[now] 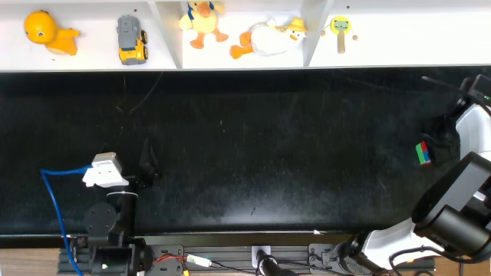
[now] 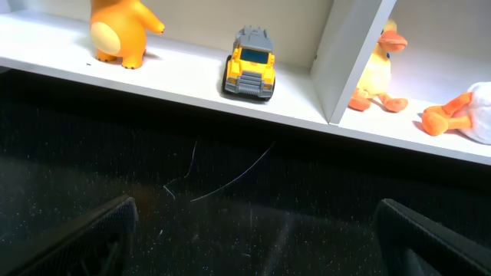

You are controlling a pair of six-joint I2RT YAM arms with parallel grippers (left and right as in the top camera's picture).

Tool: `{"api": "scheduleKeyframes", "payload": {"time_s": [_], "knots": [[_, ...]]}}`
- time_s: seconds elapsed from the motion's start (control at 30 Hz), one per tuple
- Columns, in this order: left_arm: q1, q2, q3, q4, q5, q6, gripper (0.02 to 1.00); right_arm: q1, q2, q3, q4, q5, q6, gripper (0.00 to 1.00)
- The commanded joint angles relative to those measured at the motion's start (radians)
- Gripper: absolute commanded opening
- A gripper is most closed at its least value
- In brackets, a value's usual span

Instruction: Store Toys

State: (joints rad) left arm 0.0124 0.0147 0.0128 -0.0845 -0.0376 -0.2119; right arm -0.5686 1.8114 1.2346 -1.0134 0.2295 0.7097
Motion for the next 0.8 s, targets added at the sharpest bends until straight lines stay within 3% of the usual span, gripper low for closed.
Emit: {"api": "scheduleKeyframes", "payload": {"time_s": [0.03,0.17,0.5,0.6,0.73,0.8], "knots": [[-0.008,-0.012,-0.005,0.001,0.010,-0.025,0.998,0.001,-0.032,0.056,-0.039,0.007,-0.077,0.110],[-0.008,-0.012,-0.005,0.001,0.010,-0.025,0.998,0.012,-0.105,0.109,-0.081,0.007,-0.150,0.045],[-0.008,-0.012,-0.005,0.001,0.010,-0.025,0.996,0.127,-0.383,0.170,-0.107,-0.044,-0.586,0.045],[-0.008,-0.012,-0.005,0.001,0.010,-0.025,0.998,0.156,-0.469,0.159,-0.123,-0.095,-0.661,0.049],[-0.008,-0.012,-0.005,0.001,0.010,-0.025,0.998,0.150,-0.586,0.140,-0.123,-0.241,-0.761,0.053],[-0.008,-0.012,-0.005,0.001,0.010,-0.025,0.998,0.149,-0.619,0.135,-0.114,-0.275,-0.816,0.045]]}}
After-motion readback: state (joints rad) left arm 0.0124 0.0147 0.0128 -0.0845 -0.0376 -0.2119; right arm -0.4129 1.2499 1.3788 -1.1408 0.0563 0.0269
